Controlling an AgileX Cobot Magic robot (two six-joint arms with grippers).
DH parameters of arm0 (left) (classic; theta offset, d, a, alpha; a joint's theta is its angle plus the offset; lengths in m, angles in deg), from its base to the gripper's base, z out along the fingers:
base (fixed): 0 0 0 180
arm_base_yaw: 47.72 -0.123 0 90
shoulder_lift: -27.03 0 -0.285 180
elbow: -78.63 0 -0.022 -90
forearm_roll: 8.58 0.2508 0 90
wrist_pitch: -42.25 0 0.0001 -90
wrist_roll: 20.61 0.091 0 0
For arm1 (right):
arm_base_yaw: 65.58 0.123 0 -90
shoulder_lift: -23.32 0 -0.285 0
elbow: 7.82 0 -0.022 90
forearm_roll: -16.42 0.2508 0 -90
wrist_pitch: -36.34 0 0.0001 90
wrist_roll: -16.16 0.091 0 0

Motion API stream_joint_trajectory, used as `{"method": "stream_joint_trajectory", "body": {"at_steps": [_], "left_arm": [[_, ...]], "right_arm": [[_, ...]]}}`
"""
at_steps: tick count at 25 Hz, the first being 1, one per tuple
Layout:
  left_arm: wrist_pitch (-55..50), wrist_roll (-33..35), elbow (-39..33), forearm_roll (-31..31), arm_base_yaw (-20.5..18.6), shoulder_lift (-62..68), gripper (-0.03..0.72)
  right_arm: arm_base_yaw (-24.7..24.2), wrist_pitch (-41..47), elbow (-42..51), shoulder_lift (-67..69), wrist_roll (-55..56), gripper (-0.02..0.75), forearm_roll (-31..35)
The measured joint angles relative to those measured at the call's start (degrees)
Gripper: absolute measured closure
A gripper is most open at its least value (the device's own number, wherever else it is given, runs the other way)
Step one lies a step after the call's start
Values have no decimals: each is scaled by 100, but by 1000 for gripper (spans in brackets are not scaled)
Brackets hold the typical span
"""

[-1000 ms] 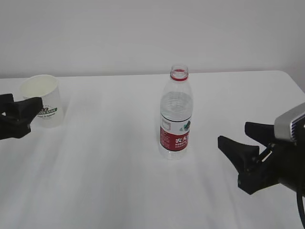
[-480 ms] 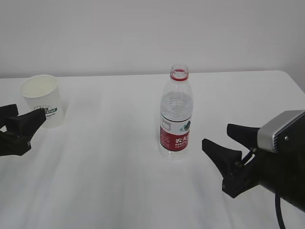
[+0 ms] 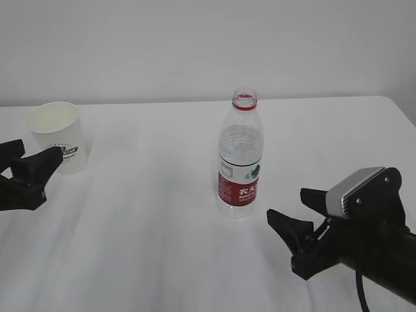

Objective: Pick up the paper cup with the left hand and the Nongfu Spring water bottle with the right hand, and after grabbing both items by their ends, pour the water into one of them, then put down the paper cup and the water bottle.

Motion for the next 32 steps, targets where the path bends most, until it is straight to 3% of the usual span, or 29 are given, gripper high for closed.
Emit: {"method": "stream_joint_trajectory", "body": {"at_steps": [11,32], "left_arm": [[27,5,0,-10,0,59,207],[81,13,0,-75,0,59,214]], "right_arm": [[0,-37,-837,383,0,69,-4],[0,-37,-1811,1432,77,67,-184]]}}
